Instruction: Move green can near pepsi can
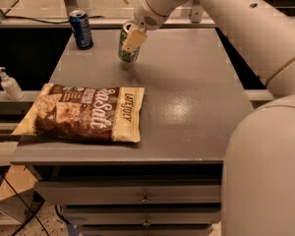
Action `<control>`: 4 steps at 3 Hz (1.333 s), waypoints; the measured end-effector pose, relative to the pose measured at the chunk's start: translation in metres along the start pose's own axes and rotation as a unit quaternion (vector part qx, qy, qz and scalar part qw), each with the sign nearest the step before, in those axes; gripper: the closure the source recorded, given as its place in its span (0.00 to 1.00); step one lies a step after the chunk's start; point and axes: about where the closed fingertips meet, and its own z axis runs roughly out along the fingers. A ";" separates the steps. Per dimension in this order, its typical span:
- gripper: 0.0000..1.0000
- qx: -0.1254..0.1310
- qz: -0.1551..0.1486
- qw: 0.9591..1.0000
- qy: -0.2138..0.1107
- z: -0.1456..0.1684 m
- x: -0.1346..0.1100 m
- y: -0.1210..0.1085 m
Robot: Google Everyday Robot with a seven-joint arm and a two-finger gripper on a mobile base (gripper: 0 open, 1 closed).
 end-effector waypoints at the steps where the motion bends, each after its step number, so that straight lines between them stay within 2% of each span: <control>1: 1.00 0.001 -0.001 1.000 -0.001 0.020 -0.012 -0.007; 3: 1.00 -0.010 -0.003 1.000 -0.014 0.053 -0.037 -0.014; 4: 0.83 -0.019 -0.009 0.999 -0.024 0.066 -0.052 -0.016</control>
Offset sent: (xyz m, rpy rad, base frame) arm 0.0380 0.0529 -0.0078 0.0179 -0.0068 0.0090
